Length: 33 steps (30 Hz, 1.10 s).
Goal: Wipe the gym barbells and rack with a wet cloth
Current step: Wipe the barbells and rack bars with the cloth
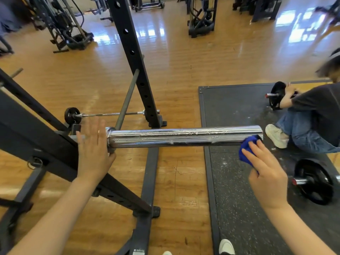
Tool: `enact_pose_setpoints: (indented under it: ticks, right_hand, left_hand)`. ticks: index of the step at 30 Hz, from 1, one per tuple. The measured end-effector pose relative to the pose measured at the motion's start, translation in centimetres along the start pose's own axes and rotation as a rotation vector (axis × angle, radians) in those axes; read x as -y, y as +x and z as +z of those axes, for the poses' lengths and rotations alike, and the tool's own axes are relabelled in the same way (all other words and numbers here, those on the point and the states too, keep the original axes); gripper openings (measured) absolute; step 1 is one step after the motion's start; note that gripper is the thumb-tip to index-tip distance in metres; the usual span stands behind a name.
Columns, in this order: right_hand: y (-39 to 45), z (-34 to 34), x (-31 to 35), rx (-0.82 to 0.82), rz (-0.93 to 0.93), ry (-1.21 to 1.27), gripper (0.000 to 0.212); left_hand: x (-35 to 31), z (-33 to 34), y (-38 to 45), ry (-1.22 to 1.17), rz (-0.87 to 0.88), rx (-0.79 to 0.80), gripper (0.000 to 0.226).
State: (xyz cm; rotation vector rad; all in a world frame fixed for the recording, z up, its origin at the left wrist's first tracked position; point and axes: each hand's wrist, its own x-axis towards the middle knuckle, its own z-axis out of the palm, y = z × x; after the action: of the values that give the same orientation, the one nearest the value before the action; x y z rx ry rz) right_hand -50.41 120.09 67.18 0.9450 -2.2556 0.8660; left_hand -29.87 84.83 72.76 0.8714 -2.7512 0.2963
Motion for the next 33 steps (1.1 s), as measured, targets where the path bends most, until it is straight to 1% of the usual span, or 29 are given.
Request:
enact_pose_setpoints:
  ticks: [3, 5, 7, 9, 10, 12, 14, 17, 19, 22, 25, 27, 30, 31, 33]
  right_hand:
    - [-0.9, -0.3, 0.2, 0.027, 0.060, 0.023, 0.040]
    - [-0.4, -0.7, 0.4, -0.019, 0.072, 0.060, 0.039]
    - [1.0, -1.0, 0.7, -0.092, 0.056, 0.080, 0.038]
    - [2.8, -1.0, 1.1, -0.117, 0.030, 0.074, 0.037]
    - [3.6, -0.7, 1.2, -0.096, 0.023, 0.062, 0.038]
    - [4.4, 0.1, 1.3, -0.023, 0.039, 0.036, 0.046]
    - [4.1, 0.6, 1.2, 0.006, 0.065, 0.021, 0.052]
    - [2.5, 0.7, 1.0, -0.023, 0.066, 0.010, 0.053]
    - [1.5, 0.5, 0.9, -0.028, 0.049, 0.000, 0.052]
    - [1.3, 0.2, 0.9, -0.041, 0.054, 0.022, 0.035]
    - [2.3, -0.3, 1.4, -0.064, 0.088, 0.065, 0.041]
    - [3.4, -0.4, 1.6, -0.072, 0.100, 0.069, 0.043]
    - [5.2, 0.0, 1.7, -0.008, 0.104, 0.060, 0.043]
    - [5.4, 0.2, 1.7, 0.023, 0.101, 0.058, 0.041]
    - [5.3, 0.6, 1.5, 0.063, 0.094, 0.046, 0.045]
  left_hand:
    - [-0.5, 0.8, 0.1, -0.016, -0.001, -0.059, 0.109]
    - [-0.3, 1.1, 0.6, -0.035, 0.041, -0.091, 0.105]
    - [0.1, 1.0, 0.9, -0.056, 0.069, -0.078, 0.103]
    - [0.2, 0.4, 1.4, -0.070, 0.075, 0.004, 0.104]
    - [0.4, -0.1, 1.8, -0.079, 0.082, 0.056, 0.105]
    - [0.7, -1.3, 2.9, -0.117, 0.093, 0.208, 0.108]
    - [0.9, -2.0, 3.9, -0.145, 0.105, 0.342, 0.112]
    - [1.0, -2.3, 4.3, -0.153, 0.093, 0.395, 0.114]
    - [0.8, -2.5, 4.1, -0.152, 0.089, 0.389, 0.114]
    - [0.7, -2.7, 4.0, -0.172, 0.108, 0.369, 0.113]
    - [1.0, -2.6, 3.8, -0.133, 0.105, 0.324, 0.119]
    - [0.9, -2.1, 3.1, -0.100, 0.095, 0.217, 0.119]
    - [0.5, -1.0, 1.3, -0.125, 0.106, 0.041, 0.112]
    - [0.5, -0.6, 0.8, -0.144, 0.100, 0.010, 0.111]
    - [0.7, 0.0, 0.5, -0.164, 0.094, -0.017, 0.111]
